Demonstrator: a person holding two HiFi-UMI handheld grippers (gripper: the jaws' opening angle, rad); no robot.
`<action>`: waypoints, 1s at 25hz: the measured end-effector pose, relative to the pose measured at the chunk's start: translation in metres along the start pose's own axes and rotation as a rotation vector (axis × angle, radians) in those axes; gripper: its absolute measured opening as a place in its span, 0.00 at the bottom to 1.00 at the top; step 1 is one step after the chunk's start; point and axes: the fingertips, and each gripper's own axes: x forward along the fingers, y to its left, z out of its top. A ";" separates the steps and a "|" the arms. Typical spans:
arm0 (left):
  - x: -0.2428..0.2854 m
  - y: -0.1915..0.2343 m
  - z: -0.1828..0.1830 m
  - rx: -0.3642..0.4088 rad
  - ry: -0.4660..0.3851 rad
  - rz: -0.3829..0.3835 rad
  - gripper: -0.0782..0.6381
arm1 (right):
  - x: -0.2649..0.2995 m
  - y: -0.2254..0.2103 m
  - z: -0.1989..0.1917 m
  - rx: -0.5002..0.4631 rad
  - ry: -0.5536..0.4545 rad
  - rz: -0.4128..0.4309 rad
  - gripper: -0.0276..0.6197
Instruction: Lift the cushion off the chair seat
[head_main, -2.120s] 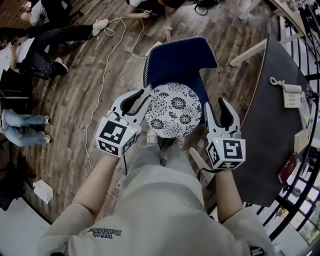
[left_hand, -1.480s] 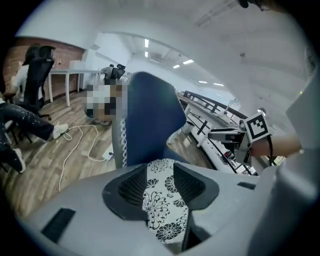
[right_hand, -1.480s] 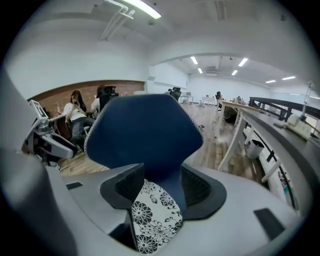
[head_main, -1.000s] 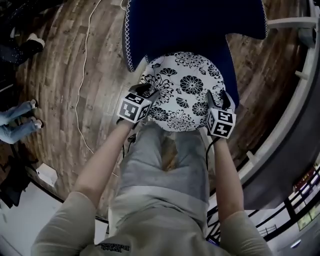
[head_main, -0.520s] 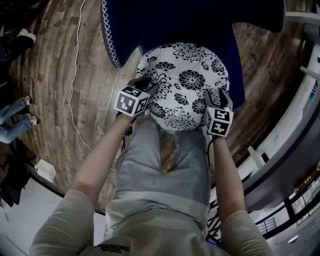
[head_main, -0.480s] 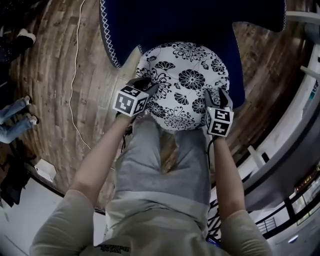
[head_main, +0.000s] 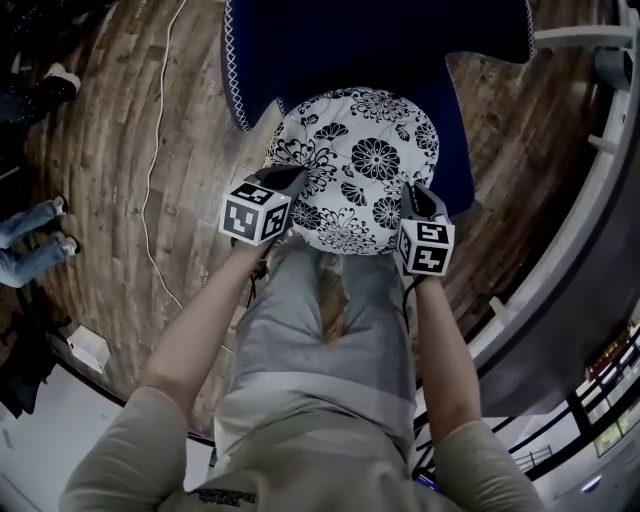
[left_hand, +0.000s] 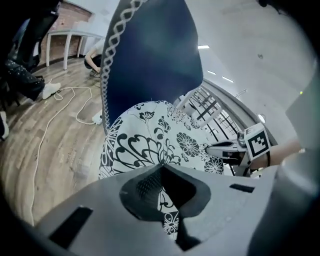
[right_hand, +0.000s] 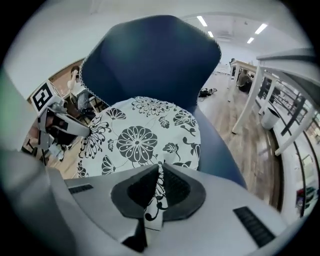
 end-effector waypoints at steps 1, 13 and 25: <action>-0.011 -0.004 0.007 0.013 -0.009 0.002 0.11 | -0.011 0.004 0.009 0.006 -0.017 -0.005 0.07; -0.005 0.010 -0.006 0.232 -0.219 0.096 0.11 | 0.007 0.006 -0.001 0.046 -0.475 0.037 0.07; -0.039 -0.028 -0.020 -0.122 0.270 -0.061 0.11 | -0.065 0.019 -0.007 0.289 0.050 0.086 0.07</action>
